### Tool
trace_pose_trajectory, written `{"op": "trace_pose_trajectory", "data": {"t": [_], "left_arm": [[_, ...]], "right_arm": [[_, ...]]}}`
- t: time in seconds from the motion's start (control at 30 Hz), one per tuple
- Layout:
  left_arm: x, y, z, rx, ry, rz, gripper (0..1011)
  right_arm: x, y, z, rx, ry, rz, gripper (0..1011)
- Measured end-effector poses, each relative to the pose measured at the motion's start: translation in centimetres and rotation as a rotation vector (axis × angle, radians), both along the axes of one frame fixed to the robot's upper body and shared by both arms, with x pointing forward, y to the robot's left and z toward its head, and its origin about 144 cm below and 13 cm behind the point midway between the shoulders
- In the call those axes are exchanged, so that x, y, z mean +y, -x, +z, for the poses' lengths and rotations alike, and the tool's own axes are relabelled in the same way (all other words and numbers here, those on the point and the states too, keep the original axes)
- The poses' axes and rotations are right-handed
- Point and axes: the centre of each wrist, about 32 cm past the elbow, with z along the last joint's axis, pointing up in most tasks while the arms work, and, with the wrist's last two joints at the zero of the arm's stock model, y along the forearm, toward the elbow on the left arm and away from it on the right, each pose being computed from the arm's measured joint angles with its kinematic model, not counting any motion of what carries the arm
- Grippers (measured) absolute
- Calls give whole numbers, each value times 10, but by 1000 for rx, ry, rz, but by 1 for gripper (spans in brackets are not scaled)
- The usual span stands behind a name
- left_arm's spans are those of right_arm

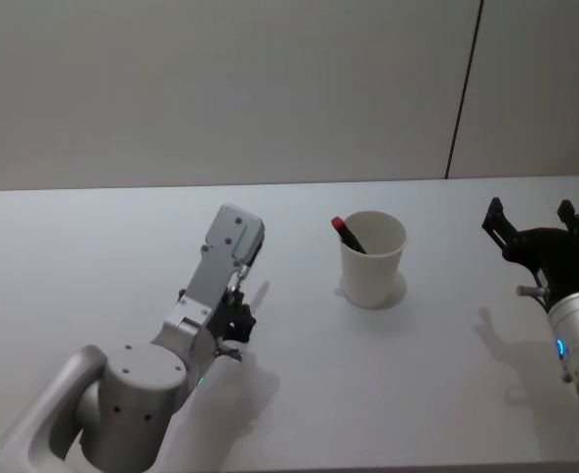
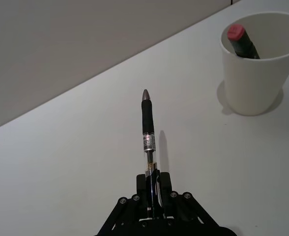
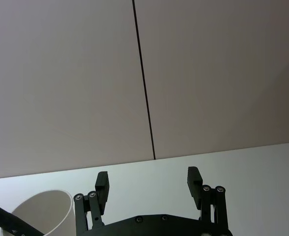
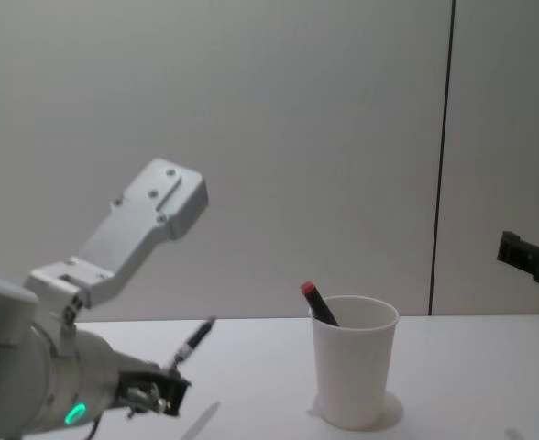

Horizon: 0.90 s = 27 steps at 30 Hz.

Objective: Place the pen into the pen holder.

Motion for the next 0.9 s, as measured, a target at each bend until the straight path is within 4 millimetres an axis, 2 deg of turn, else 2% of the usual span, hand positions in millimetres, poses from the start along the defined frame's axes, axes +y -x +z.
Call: {"op": "trace_pose_trajectory", "data": {"t": [0.33,0.9], "left_arm": [[3,11,5,-140,-11,-7,173],[14,14,-3,-379,88,-164,173]], "right_arm": [[0,0,0,0,0,0,1001],[0,0,0,0,0,0,1001]]}}
